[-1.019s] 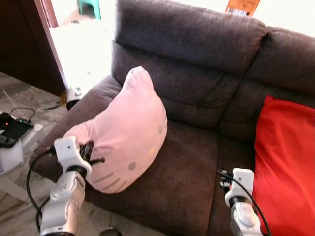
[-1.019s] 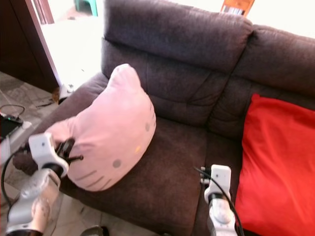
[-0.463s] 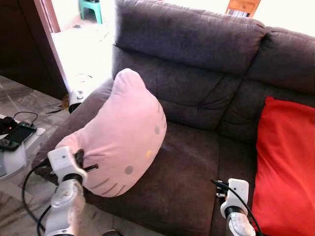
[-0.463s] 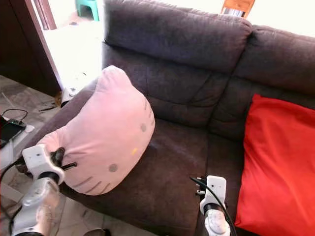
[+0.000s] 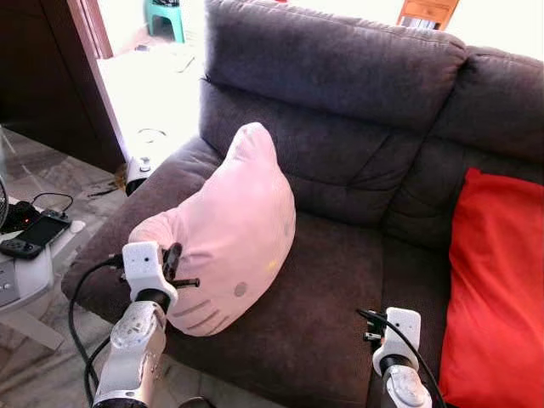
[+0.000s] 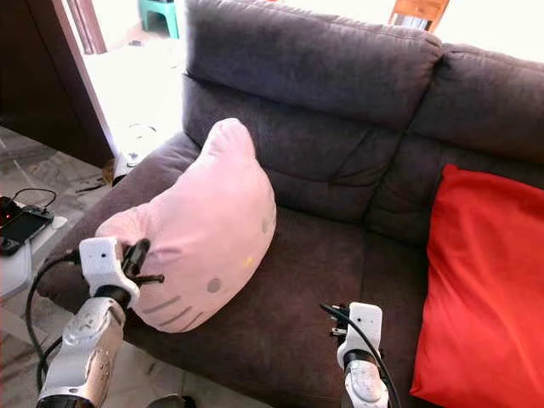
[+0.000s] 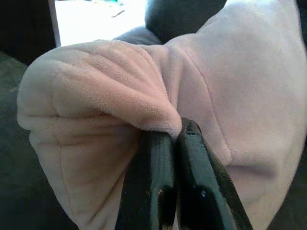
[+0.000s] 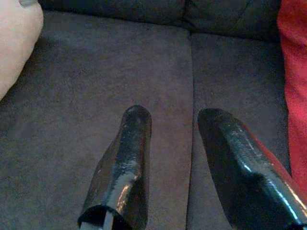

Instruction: Move the pillow to the sofa from floor

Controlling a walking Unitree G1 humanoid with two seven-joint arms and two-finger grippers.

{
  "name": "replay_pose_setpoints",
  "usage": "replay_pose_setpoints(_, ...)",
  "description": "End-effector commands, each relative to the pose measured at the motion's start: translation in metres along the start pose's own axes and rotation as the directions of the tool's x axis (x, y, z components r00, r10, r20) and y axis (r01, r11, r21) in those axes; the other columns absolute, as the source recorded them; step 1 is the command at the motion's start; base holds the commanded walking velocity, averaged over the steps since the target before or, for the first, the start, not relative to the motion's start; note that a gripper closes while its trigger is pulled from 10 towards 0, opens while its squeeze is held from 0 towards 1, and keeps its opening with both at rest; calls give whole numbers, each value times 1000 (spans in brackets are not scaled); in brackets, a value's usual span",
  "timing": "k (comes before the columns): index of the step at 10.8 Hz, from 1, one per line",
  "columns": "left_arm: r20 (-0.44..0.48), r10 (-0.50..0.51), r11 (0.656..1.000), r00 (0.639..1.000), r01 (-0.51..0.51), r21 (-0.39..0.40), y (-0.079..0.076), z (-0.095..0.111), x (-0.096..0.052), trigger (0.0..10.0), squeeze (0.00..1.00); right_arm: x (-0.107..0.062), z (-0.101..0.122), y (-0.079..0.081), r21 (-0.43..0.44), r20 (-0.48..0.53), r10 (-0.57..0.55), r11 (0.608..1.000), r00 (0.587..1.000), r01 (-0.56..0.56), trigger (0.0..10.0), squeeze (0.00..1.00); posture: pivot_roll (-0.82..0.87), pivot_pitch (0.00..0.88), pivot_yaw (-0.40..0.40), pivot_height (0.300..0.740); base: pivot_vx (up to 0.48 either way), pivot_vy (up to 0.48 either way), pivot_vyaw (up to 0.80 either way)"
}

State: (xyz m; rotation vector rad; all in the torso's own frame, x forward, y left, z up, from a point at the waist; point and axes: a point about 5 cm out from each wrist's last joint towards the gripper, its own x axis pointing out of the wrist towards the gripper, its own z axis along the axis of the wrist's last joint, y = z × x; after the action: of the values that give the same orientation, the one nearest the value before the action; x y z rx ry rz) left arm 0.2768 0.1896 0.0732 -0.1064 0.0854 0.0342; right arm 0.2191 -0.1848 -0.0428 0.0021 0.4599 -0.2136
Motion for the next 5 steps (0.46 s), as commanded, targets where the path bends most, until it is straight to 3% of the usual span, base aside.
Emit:
replay_pose_setpoints(1, -37, 7, 1000, 999, -7, 11, 0, -9, -1, 10000, 0, 0, -2, -4, 1, -15, -13, 1000, 1000, 13, 10000, 0, 105, 82, -82, 740, 0, 0, 0)
replay_pose_setpoints(2, -45, 63, 998, 997, -62, 9, 7, -14, -3, 10000, 0, 1, -3, -4, 2, -24, -11, 1000, 1000, 11, 10000, 0, 107, 84, -82, 740, 0, 0, 0)
replay_pose_setpoints(3, -53, 96, 995, 994, -95, 4, 12, -17, -4, 10000, 404, 1, -3, -4, -13, -24, -9, 1000, 1000, 8, 10000, 0, 100, 86, -81, 740, 0, 0, 0)
replay_pose_setpoints(4, -45, 90, 996, 995, -90, 1, 10, -17, -5, 10000, 1000, 2, -2, -6, -23, -20, -3, 1000, 1000, 3, 10000, 0, 100, 89, -83, 740, 0, 0, 0)
replay_pose_setpoints(5, -45, 91, 996, 995, -90, 7, 9, -17, -5, 10000, 1000, 3, -2, -7, -49, -25, 6, 999, 1000, -7, 10000, 0, 99, 89, -83, 740, 0, 0, 0)
